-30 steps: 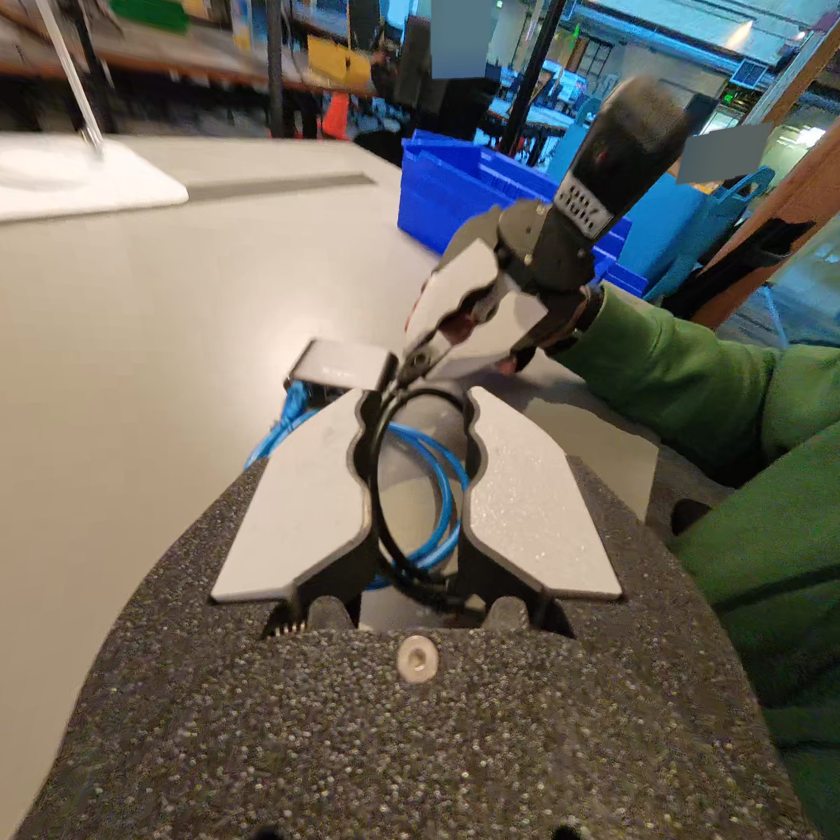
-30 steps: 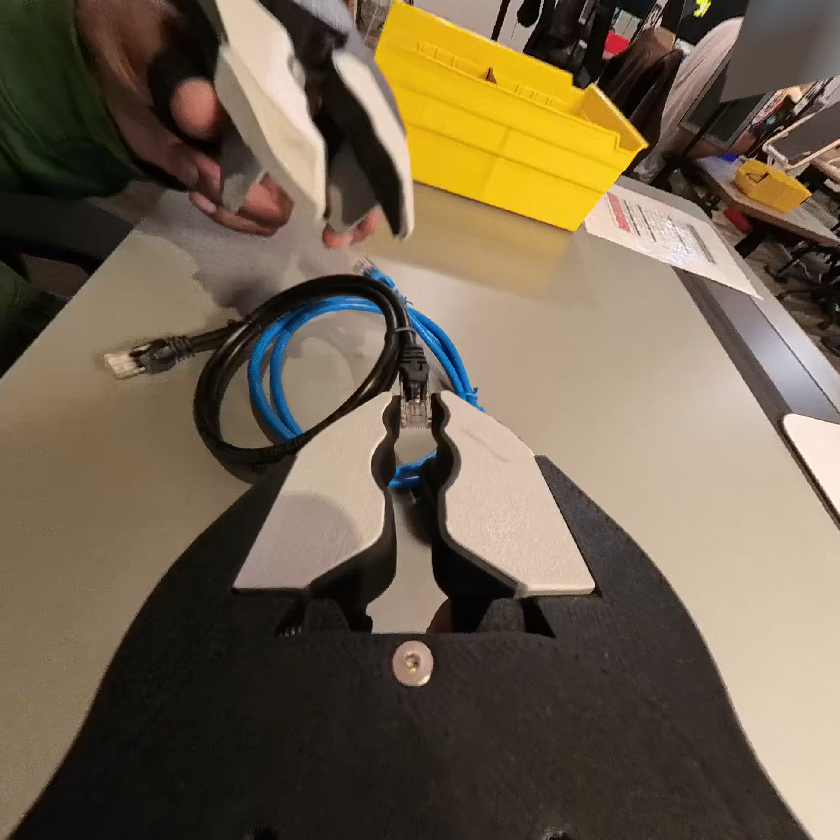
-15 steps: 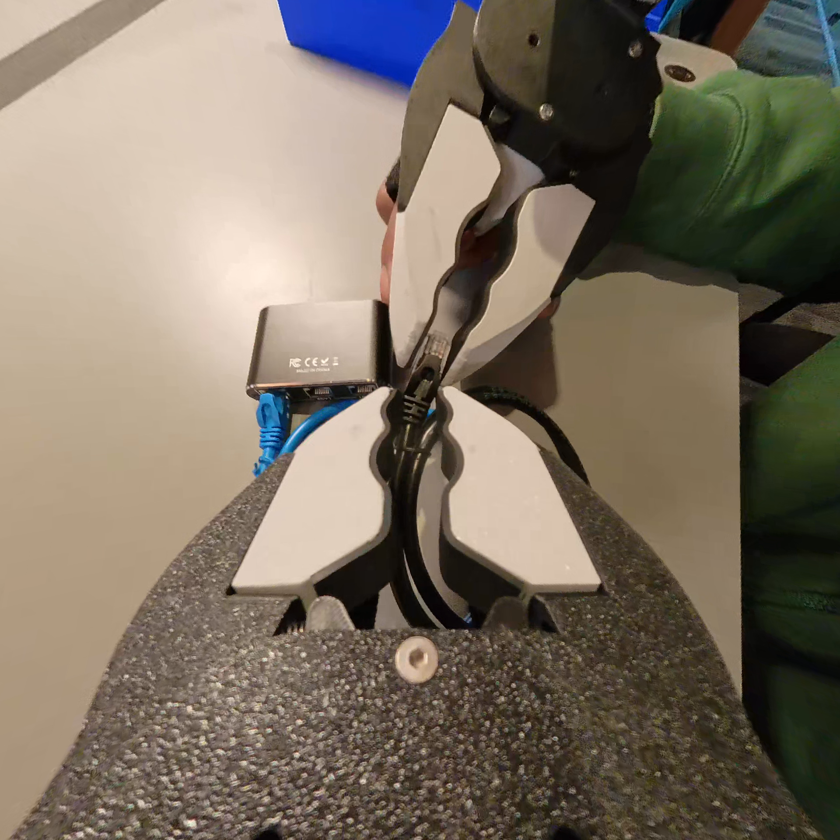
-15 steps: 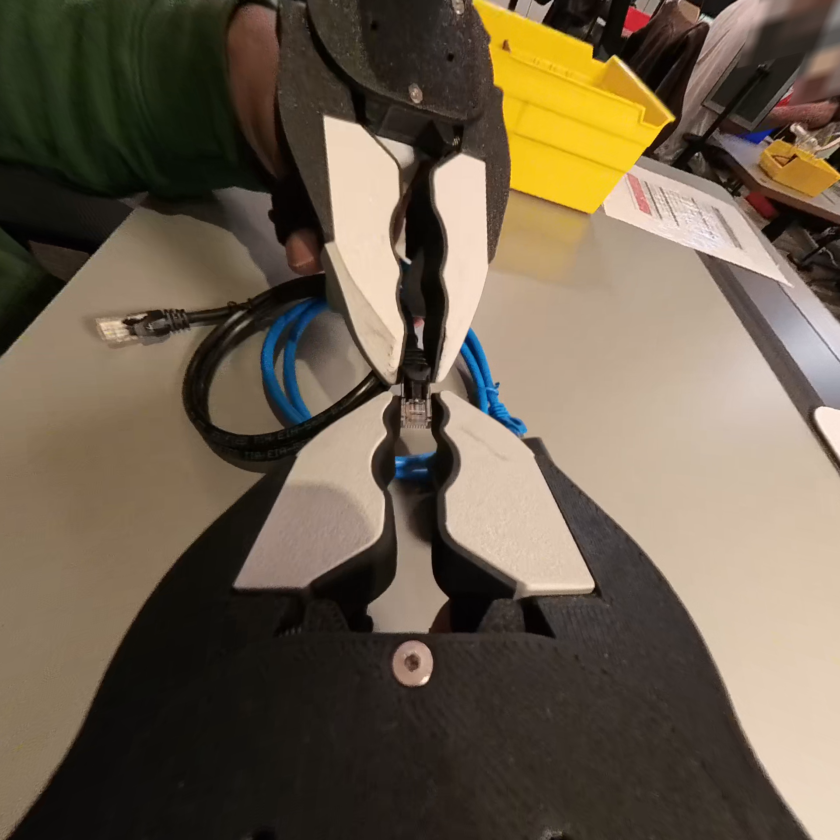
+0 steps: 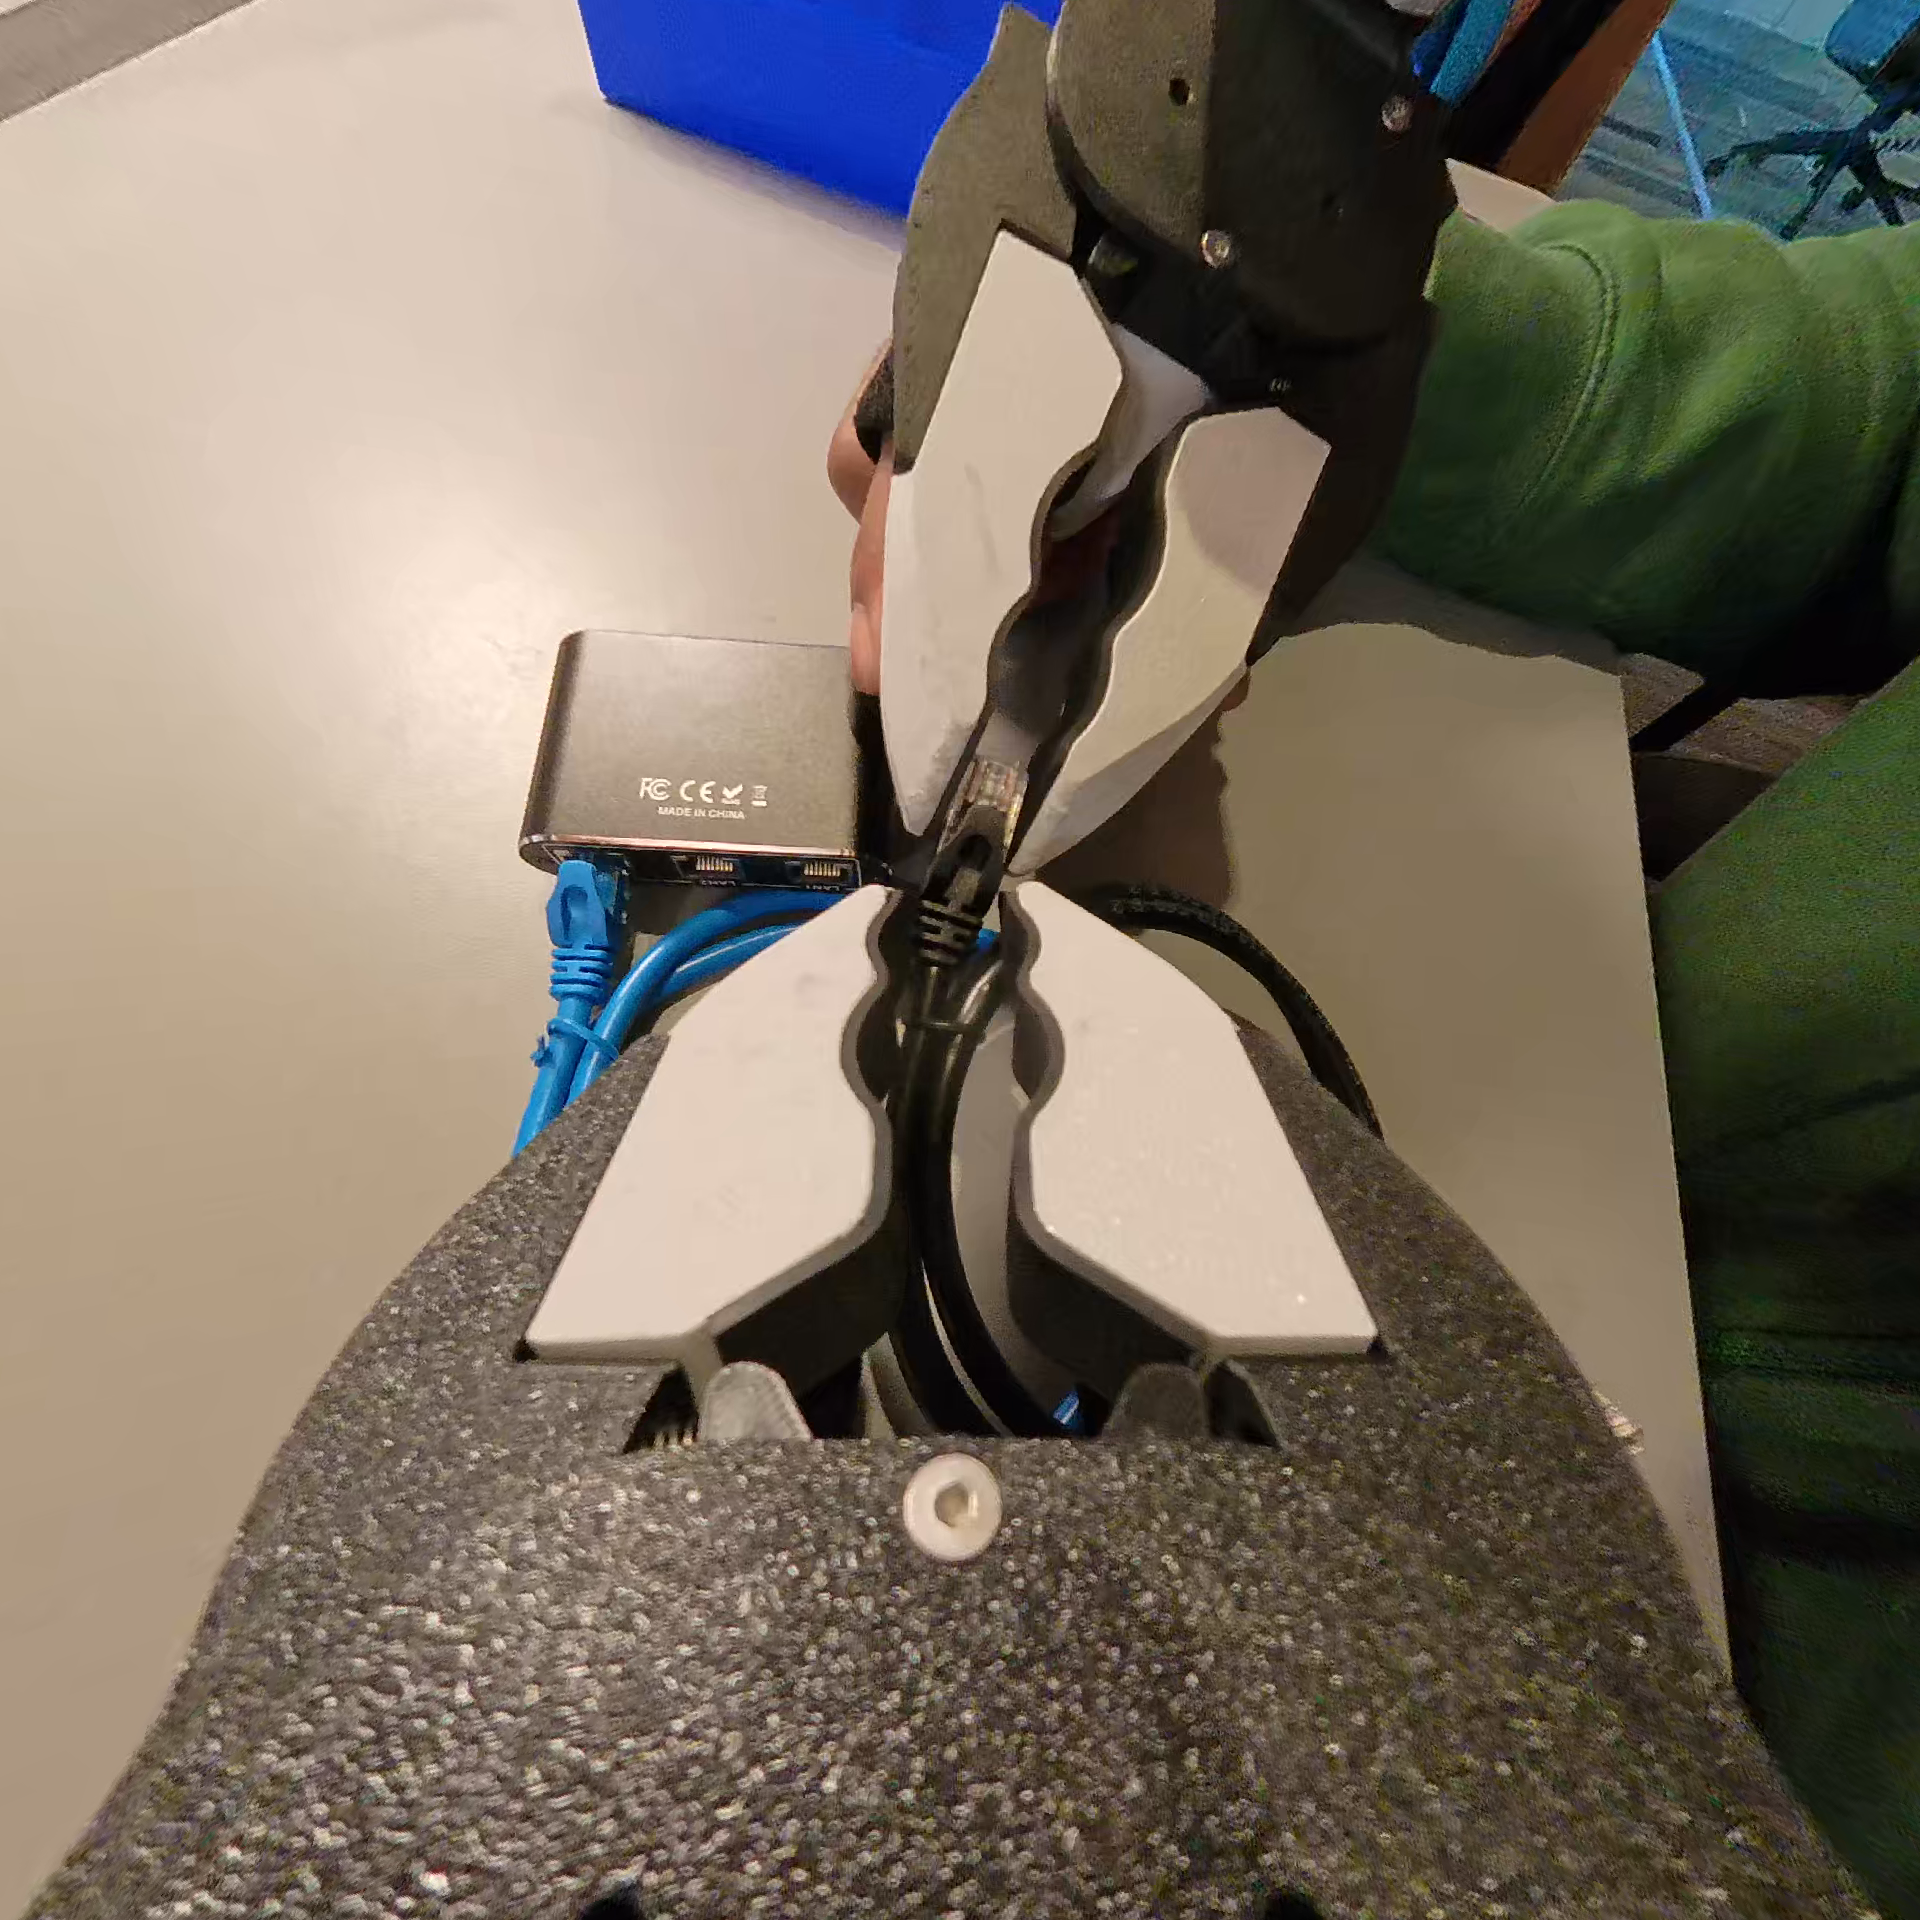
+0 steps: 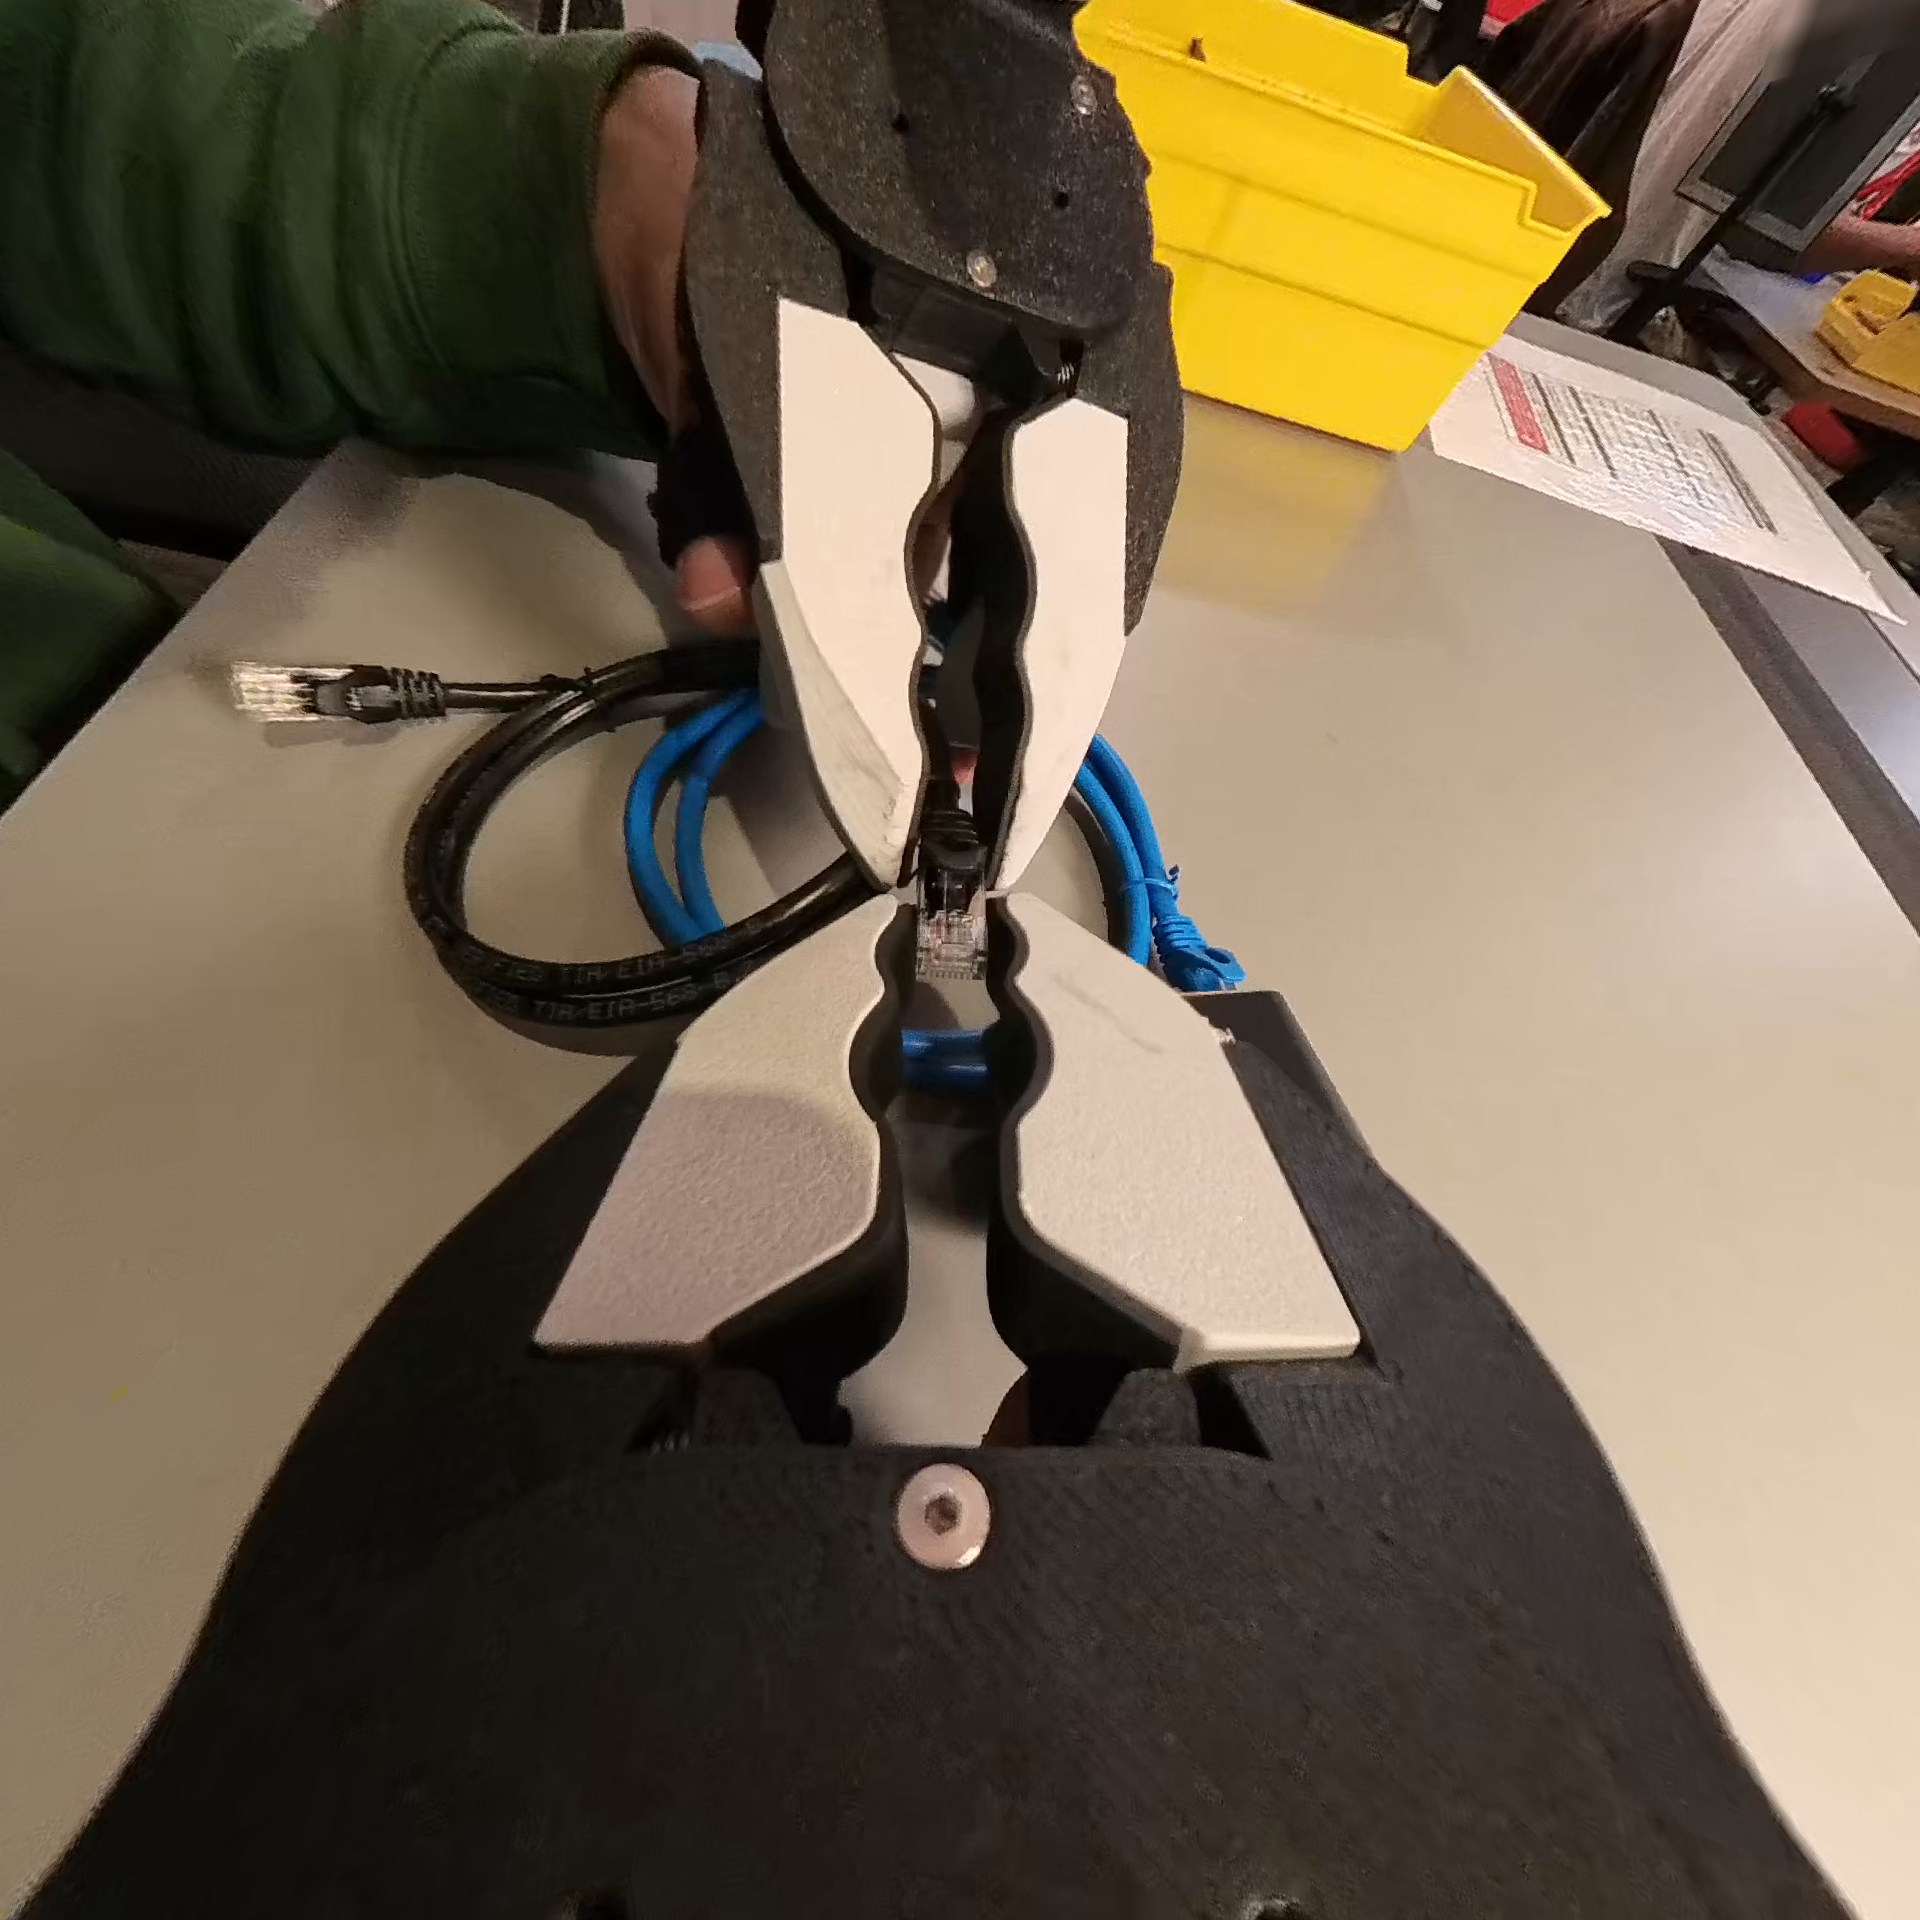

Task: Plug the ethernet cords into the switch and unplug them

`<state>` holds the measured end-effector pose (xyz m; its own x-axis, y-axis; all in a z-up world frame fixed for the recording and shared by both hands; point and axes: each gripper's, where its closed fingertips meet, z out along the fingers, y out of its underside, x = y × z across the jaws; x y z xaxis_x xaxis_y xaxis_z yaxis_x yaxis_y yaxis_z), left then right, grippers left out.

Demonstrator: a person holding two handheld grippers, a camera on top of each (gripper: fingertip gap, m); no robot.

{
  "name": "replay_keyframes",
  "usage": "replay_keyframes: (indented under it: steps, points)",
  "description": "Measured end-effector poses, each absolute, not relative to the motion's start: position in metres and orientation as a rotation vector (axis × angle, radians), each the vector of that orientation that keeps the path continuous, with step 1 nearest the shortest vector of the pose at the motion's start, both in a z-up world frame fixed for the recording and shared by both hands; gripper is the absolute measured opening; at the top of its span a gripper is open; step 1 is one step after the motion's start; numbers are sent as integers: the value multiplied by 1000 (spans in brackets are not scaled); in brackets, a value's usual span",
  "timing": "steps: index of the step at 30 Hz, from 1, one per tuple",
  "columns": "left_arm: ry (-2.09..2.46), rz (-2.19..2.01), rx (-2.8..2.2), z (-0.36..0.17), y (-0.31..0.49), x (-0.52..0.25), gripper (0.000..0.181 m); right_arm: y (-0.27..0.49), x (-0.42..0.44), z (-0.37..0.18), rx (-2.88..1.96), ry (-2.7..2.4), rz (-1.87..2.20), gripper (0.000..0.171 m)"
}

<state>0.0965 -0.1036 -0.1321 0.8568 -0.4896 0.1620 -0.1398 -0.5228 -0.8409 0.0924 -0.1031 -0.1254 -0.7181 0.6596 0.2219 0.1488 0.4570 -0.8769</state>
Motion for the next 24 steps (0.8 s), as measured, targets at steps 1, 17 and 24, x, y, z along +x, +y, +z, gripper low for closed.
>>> replay_keyframes:
  steps: [1,17,24]
  points:
    - [454,-483,-2104,-133,-104,97,17,-103,92,-126,-676,-2167,1228,12]
    - [272,-453,-2184,-146,-96,76,14,-71,98,-118,-573,-2108,939,48]
    - [266,-396,-2211,-152,-94,74,14,-52,89,-145,-544,-2156,594,60]
